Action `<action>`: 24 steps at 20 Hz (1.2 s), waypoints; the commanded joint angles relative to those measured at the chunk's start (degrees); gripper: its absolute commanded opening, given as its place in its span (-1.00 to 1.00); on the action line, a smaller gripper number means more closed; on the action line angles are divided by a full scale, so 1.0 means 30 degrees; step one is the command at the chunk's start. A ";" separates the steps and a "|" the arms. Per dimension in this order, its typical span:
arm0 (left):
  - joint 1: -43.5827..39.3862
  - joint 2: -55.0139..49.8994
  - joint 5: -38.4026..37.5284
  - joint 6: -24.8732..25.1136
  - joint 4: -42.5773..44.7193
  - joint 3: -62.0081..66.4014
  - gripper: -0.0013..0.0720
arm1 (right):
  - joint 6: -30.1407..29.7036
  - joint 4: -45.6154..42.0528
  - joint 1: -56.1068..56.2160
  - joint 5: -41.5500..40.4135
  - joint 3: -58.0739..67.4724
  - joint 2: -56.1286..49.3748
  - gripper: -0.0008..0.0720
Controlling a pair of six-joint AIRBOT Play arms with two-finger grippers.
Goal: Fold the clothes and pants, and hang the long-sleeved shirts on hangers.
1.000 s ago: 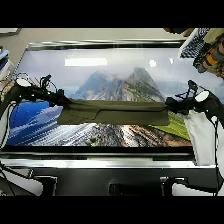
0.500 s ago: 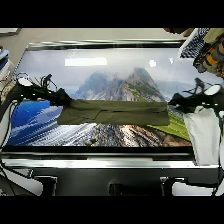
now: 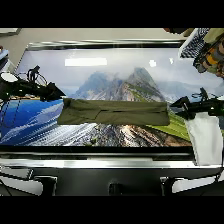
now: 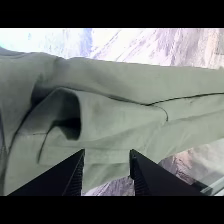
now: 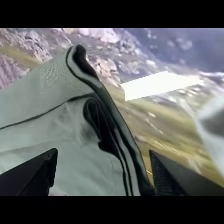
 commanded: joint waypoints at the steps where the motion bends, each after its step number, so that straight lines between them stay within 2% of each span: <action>1: 0.0044 0.0248 0.0022 -0.0007 0.0211 0.0015 -0.05 | -0.0707 0.1413 0.0146 0.0248 0.0036 -0.1275 0.82; 9: 0.0044 0.0233 0.0073 0.0000 0.0211 0.0015 -0.05 | -0.0291 0.0801 0.2259 -0.0925 -0.0197 -0.2149 0.80; 10: 0.0044 0.0233 0.0066 0.0000 0.0211 0.0015 -0.05 | -0.0299 0.0532 0.2630 -0.1027 -0.0197 -0.2171 0.53; 11: 0.0044 0.0233 0.0066 0.0000 0.0211 0.0015 -0.05 | -0.0219 0.0051 0.3002 -0.1180 -0.0189 -0.2171 0.14; 13: 0.0015 0.0233 0.0000 0.0000 0.0204 0.0015 -0.06 | -0.0160 -0.0357 0.3344 -0.1180 -0.0189 -0.2098 -0.82; 15: -0.0102 0.0233 -0.0175 -0.0007 0.0189 0.0000 -0.17 | 0.0255 -0.0525 0.3300 -0.1209 -0.0080 -0.1530 -0.89; 16: -0.0255 0.0233 -0.0284 -0.0015 0.0189 0.0000 -0.69 | 0.0780 -0.1013 0.3300 -0.1137 0.0160 -0.1049 -0.89; 17: -0.0590 0.0226 -0.0255 0.0000 0.0197 0.0000 -0.92 | 0.1457 -0.1727 0.3300 -0.0940 0.0503 -0.0532 -0.89; 19: -0.1668 0.0146 0.0452 -0.0408 0.0189 -0.0022 -0.92 | 0.2922 -0.3359 0.3300 0.0342 0.1705 0.0437 -0.89; 22: -0.4182 0.0007 0.3796 -0.2827 0.0182 -0.0561 -0.93 | 0.4881 -0.5829 0.3308 0.3082 0.4218 0.1603 -0.89; 24: -0.6492 -0.0532 0.6368 -0.4583 -0.0007 -0.0765 -0.93 | 0.5537 -0.6499 0.3300 0.4051 0.5530 0.2433 -0.89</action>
